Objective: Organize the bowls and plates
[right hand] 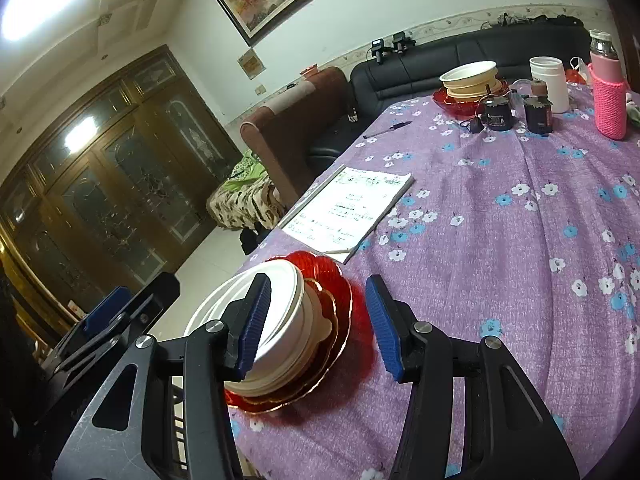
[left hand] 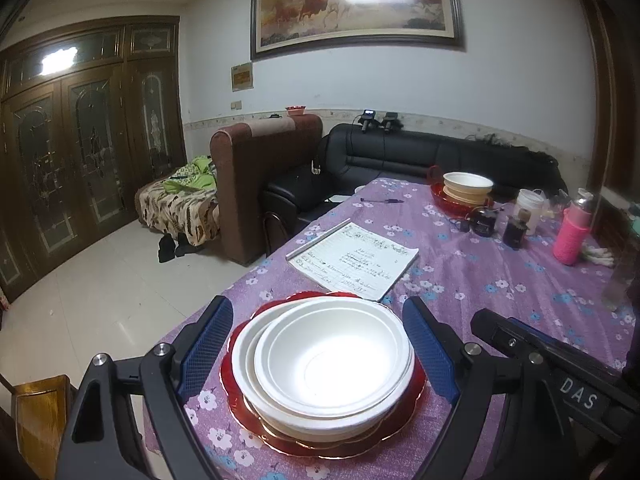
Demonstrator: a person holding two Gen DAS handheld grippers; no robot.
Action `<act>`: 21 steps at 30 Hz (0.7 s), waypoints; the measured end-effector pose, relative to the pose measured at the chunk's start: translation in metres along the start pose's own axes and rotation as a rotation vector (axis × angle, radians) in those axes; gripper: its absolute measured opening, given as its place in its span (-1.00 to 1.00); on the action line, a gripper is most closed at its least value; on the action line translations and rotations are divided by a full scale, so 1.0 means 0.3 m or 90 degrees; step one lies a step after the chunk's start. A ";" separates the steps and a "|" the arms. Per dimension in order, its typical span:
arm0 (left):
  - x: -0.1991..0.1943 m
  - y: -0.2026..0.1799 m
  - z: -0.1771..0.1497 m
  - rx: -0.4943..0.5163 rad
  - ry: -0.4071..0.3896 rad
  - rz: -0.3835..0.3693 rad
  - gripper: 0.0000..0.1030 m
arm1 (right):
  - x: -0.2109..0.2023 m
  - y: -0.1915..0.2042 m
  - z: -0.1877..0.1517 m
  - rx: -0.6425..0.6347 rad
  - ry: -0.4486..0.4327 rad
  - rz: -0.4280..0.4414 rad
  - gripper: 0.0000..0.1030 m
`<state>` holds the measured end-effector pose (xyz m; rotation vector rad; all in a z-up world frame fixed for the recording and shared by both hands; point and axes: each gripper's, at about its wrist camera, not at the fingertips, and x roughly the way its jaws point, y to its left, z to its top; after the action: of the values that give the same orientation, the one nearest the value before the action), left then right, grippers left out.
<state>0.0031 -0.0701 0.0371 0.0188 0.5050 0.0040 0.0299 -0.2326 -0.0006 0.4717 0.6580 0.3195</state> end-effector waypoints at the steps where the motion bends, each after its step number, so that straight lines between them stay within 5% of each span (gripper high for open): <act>1: -0.003 -0.003 -0.002 -0.001 0.002 -0.001 0.69 | 0.000 0.000 -0.004 0.000 0.002 0.003 -0.03; 21: -0.015 0.005 -0.009 -0.007 -0.002 0.001 0.69 | 0.004 0.017 -0.025 -0.008 0.006 0.012 -0.03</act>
<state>-0.0022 -0.0686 0.0368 0.0082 0.5016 0.0078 0.0253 -0.2256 -0.0037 0.4654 0.6613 0.3437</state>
